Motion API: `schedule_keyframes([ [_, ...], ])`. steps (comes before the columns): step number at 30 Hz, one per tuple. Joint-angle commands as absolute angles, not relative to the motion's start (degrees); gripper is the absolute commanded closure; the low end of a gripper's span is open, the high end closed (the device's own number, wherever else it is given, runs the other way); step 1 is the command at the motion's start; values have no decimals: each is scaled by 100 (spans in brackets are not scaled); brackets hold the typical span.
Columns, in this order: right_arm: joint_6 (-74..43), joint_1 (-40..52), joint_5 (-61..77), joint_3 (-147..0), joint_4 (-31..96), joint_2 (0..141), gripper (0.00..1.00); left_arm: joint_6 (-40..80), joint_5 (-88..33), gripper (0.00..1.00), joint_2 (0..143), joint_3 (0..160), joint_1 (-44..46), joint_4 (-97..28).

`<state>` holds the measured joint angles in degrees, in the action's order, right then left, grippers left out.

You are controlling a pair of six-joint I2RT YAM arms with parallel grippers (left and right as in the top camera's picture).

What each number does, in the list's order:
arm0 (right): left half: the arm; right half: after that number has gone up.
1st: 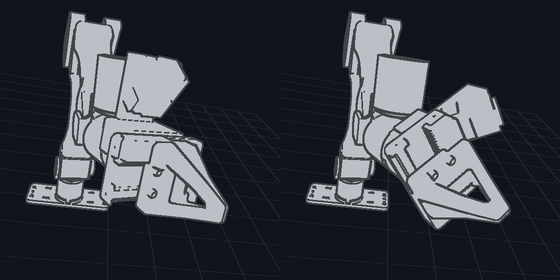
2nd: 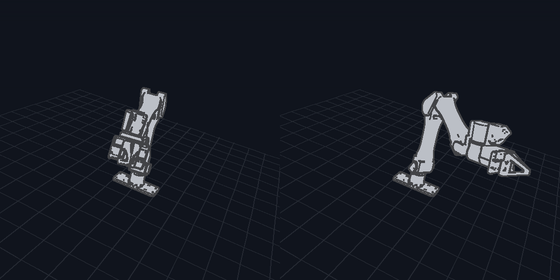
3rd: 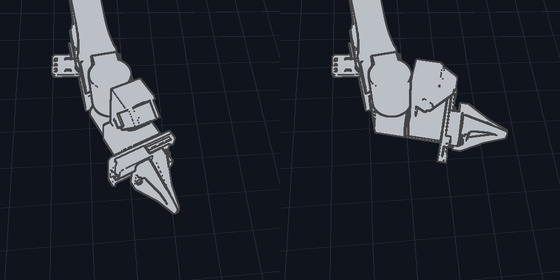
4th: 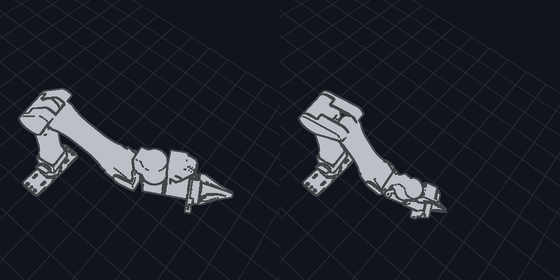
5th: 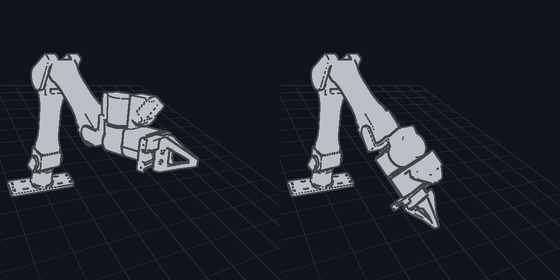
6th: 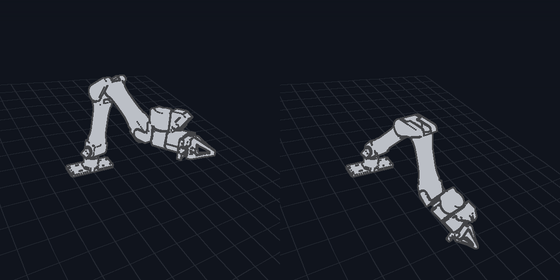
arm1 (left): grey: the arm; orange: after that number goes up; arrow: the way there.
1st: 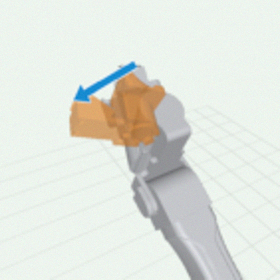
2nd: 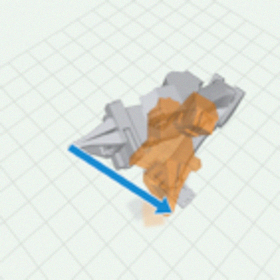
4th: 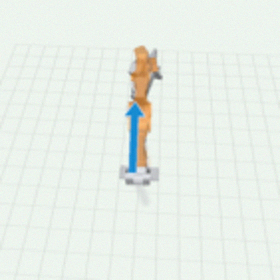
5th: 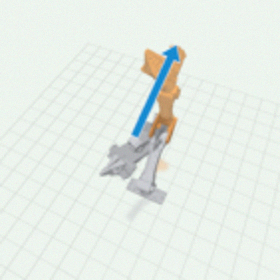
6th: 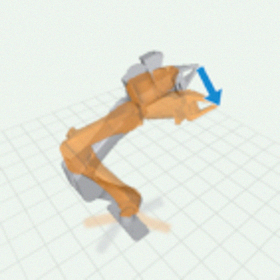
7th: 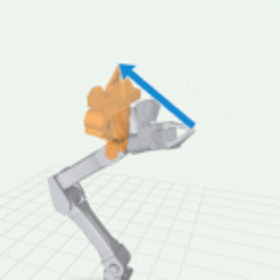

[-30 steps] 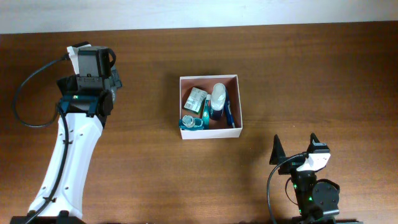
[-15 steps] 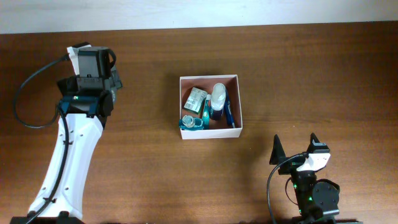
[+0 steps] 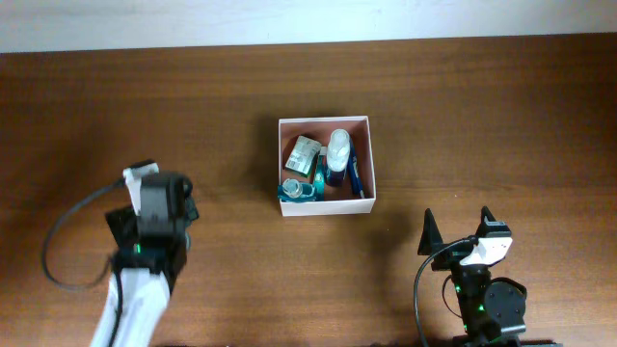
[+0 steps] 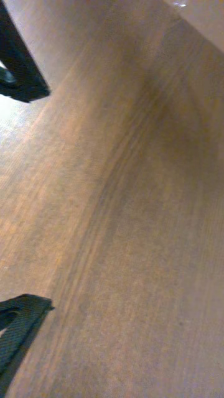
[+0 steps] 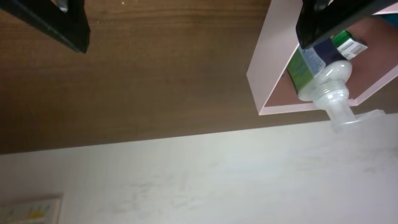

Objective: Pack container

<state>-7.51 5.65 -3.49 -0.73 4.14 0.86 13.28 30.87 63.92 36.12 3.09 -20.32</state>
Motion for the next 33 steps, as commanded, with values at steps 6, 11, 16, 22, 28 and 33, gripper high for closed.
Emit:
schedule_keyframes([
  [6, -733, 513, -320, -32, 436, 32, 1, 1345, 2860, 1, 4582, 1881, 298, -967],
  [11, -733, 513, -320, -32, 436, 32, 1, 1343, 2561, 1, 3948, 1186, 298, -355],
  [16, -733, 513, -320, -32, 436, 32, 1, 1339, 2228, 1, 3229, 565, 294, -64],
  [22, -733, 513, -318, -32, 436, 32, 1, 991, 1822, 1, 2672, 259, 294, -91],
  [28, -733, 513, -320, -32, 436, 32, 1, 576, 1525, 1, 2137, 47, 294, -209],
  [33, -733, 513, -320, -32, 436, 32, 1, -80, 1245, 1, 1772, 49, 294, -346],
])
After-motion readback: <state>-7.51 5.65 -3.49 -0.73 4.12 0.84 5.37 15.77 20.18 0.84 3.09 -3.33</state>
